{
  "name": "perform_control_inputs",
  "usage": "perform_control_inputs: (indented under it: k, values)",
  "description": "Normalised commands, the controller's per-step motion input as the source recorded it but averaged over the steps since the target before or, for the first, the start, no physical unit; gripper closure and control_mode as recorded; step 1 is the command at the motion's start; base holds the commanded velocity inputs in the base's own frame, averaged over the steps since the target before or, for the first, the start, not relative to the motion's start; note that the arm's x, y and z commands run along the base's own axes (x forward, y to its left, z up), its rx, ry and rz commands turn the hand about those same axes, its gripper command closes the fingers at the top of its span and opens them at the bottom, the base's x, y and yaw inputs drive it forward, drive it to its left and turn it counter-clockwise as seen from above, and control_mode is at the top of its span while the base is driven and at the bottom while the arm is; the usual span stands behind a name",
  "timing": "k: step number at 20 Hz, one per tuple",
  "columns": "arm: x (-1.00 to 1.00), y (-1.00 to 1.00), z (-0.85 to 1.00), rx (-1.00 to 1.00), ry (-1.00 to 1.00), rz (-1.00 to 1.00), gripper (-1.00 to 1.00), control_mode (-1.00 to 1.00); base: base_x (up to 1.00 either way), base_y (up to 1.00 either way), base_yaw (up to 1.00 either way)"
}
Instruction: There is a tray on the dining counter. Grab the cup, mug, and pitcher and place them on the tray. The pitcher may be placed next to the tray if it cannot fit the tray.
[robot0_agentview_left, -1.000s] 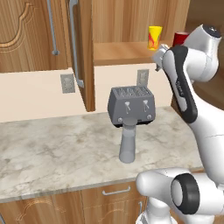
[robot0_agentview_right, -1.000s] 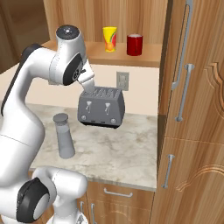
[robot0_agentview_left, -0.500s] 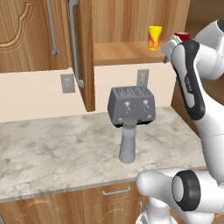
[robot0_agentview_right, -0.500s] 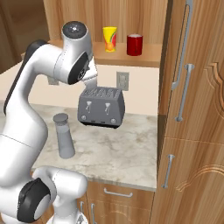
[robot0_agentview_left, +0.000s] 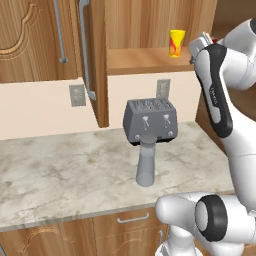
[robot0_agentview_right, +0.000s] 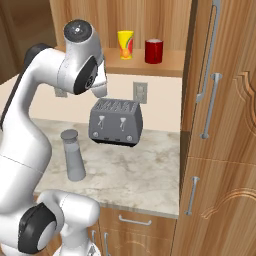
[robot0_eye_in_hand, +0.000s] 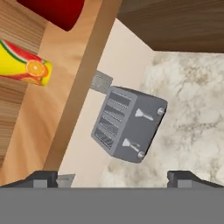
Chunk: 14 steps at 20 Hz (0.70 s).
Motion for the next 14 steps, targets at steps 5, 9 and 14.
perform_control_inputs:
  k: [5,9,14]
  values:
    - [0.05,-0.29,0.18,0.06,-0.04,-0.02,-1.0,-1.0,0.0,0.0,0.0]
    - [0.12,-0.27,0.21,0.07,-0.09,-0.03,-1.0,-1.0,0.0,0.0,0.0]
    - [0.18,-0.24,0.25,0.06,-0.07,-0.03,-1.0,-1.0,0.0,0.0,0.0]
